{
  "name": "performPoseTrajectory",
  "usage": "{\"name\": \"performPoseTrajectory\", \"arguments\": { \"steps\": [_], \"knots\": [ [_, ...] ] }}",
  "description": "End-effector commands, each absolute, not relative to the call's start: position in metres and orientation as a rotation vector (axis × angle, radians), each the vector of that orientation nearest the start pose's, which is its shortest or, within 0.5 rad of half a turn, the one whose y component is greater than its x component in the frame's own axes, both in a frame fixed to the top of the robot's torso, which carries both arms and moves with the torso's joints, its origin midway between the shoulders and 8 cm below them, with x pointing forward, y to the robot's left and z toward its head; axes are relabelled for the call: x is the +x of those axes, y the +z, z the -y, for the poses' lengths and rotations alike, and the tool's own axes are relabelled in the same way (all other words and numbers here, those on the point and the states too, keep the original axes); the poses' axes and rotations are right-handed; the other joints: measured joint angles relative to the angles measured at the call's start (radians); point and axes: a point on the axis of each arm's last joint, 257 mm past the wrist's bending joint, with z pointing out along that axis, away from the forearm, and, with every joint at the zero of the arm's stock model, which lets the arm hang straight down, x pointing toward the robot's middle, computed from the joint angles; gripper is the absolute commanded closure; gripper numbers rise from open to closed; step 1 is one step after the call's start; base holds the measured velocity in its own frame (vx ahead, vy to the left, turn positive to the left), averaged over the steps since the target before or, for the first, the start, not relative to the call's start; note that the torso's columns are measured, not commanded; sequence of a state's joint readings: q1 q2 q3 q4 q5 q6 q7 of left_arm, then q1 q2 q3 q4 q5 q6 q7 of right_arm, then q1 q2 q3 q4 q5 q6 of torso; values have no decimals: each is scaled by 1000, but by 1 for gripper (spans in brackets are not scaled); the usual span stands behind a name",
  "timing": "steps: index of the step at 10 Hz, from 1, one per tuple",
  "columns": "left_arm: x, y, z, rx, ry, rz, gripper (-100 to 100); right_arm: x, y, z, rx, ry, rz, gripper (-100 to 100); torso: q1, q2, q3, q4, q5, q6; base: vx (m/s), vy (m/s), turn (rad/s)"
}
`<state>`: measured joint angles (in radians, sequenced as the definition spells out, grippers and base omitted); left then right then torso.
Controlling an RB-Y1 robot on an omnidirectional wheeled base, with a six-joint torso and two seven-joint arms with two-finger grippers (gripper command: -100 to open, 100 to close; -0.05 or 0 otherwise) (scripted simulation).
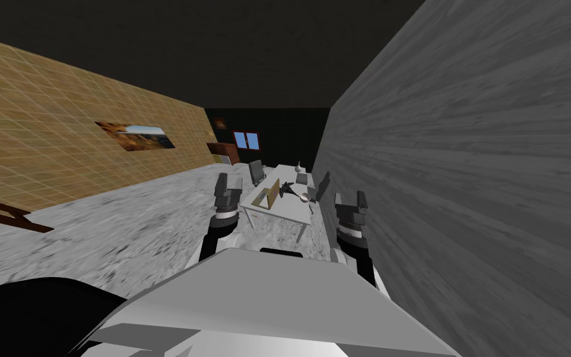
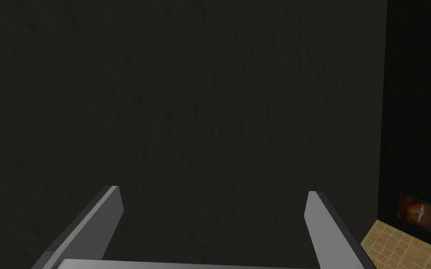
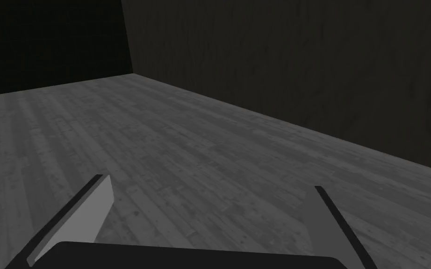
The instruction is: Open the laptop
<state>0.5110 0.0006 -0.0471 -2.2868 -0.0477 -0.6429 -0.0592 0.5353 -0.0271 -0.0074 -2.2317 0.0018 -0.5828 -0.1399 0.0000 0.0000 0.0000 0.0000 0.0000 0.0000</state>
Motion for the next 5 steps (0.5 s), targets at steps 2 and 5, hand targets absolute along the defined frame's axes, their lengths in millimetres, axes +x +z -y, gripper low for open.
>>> {"name": "performPoseTrajectory", "arguments": {
  "steps": [2, 5],
  "knots": [
    [319, 49, -254, -500, -1293, -555, 0, 336, 8, 282, 687, 1414, -597, 0, 0, 104, -209, 105, 0, 0, 0, 0, 0],
    [319, 49, -254, -499, -1293, -555, 0, 336, 8, 282, 687, 1414, -597, 0, 0, 322, -644, 322, 0, 0, 0, 0, 0]
  ]
}}
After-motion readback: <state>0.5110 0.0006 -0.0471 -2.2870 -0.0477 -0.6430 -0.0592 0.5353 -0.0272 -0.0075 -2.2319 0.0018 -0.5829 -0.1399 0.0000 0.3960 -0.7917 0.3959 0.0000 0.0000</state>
